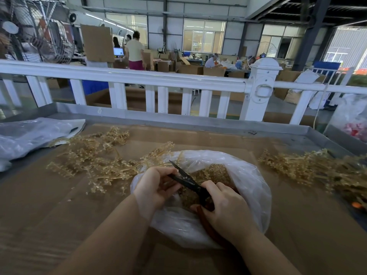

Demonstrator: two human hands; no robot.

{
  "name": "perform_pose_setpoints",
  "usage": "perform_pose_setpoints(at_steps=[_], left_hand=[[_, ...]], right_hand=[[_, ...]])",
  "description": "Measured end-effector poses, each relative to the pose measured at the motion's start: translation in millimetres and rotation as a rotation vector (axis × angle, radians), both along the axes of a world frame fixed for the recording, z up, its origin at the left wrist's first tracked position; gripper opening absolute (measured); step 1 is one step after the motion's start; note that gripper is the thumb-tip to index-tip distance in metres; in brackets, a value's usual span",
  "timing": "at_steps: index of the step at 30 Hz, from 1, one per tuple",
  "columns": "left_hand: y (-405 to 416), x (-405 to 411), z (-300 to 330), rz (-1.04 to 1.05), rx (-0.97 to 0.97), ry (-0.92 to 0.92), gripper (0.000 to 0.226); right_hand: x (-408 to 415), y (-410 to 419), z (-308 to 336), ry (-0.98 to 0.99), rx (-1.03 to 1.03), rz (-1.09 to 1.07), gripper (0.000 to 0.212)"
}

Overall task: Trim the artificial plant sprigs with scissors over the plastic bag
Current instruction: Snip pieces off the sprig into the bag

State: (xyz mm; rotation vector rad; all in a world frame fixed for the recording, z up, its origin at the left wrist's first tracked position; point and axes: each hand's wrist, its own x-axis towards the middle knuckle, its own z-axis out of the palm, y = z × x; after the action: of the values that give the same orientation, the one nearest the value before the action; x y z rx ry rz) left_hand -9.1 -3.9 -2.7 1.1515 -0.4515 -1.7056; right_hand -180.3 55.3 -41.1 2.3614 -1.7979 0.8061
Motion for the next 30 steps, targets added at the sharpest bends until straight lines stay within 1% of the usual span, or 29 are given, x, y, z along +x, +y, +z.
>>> perform_pose_setpoints(at_steps=[2, 5, 9, 12, 15, 20, 23, 24, 25, 27, 30], left_hand=[[-0.7, 2.1, 0.1, -0.017, -0.008, 0.000, 0.020], [-0.5, 5.0, 0.3, -0.060, -0.025, 0.013, 0.016], [0.4, 3.2, -0.1, -0.095, -0.040, -0.054, 0.006], [-1.5, 1.3, 1.8, -0.079, -0.034, -0.124, 0.008], [-4.4, 2.5, 4.1, -0.045, -0.015, -0.140, 0.010], [-7.6, 11.0, 8.3, -0.064, 0.063, -0.058, 0.015], [-9.0, 20.8, 6.5, -0.093, 0.095, 0.081, 0.034], [-9.3, 22.9, 5.5, -0.086, 0.098, 0.133, 0.036], [-8.4, 22.9, 5.2, -0.076, 0.091, 0.172, 0.032], [-6.1, 17.5, 2.8, -0.044, 0.048, 0.162, 0.022], [-2.3, 4.7, -9.2, 0.016, -0.078, 0.052, 0.020]], right_hand=[[-0.1, 0.6, 0.6, -0.009, -0.001, 0.006, 0.043], [-0.1, 1.4, 1.4, -0.015, 0.008, 0.008, 0.042], [0.2, 1.9, 1.9, -0.007, 0.010, 0.006, 0.040], [1.0, 2.6, 2.6, -0.004, 0.006, 0.002, 0.038], [0.9, 3.1, 3.3, -0.008, -0.006, 0.001, 0.037], [-0.3, 4.3, 5.2, -0.029, -0.002, 0.024, 0.038], [-1.0, 4.8, 6.2, -0.058, 0.007, 0.038, 0.035], [-1.4, 4.8, 6.4, -0.072, 0.005, 0.040, 0.034], [-2.0, 4.7, 6.5, -0.087, 0.003, 0.042, 0.033], [-2.4, 4.3, 6.5, -0.096, 0.014, 0.048, 0.034], [-2.3, 3.8, 5.2, -0.065, 0.036, 0.052, 0.036]])
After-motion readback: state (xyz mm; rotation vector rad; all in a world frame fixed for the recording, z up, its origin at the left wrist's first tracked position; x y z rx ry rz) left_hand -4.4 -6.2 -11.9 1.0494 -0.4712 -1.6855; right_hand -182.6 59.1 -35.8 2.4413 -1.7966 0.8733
